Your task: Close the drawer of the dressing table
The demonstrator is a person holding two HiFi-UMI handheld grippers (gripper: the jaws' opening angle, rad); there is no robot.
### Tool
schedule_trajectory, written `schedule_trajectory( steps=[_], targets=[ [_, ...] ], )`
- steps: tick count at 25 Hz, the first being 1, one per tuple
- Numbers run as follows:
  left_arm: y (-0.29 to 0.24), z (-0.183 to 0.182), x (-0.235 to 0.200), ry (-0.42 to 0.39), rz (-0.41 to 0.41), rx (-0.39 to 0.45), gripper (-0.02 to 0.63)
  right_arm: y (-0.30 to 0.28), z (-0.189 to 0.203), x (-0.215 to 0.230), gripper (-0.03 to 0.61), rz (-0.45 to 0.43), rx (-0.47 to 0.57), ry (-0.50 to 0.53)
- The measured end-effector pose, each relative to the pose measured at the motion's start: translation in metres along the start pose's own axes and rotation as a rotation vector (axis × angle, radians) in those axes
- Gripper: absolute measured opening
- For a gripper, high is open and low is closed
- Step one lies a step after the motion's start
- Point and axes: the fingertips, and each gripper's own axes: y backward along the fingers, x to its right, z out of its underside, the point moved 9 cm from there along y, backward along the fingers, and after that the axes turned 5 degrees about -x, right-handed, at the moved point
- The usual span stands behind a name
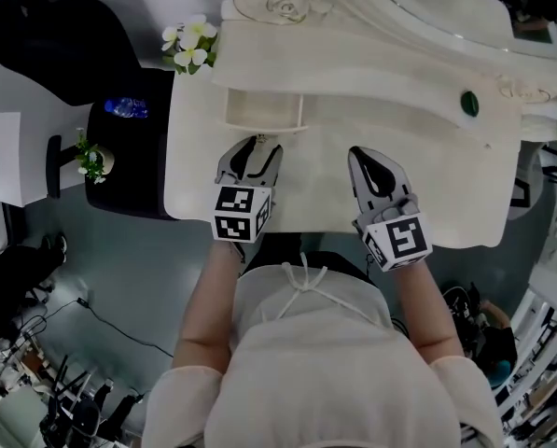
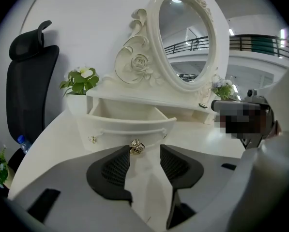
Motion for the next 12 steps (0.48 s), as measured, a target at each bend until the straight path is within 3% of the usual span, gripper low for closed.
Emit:
schedule_trajectory(
  steps=[3,5,12],
  targets=[
    [-0.004,-0.001,-0.003,-0.004,-0.025,-0.002,0.176,-0.004,0.004,0.002,0.006,0.003,-0.012,-0.009],
    [-0.004,-0.001,-0.006,0.001,-0.044,-0.003,0.106,-0.005,0.006,0.003,0.006,0.010,-0.020,-0.024],
    [-0.005,-0.002,-0.008,-0.008,-0.018,-0.008,0.103,-0.012,0.001,0.003,0.006,0.010,-0.021,-0.035]
  ],
)
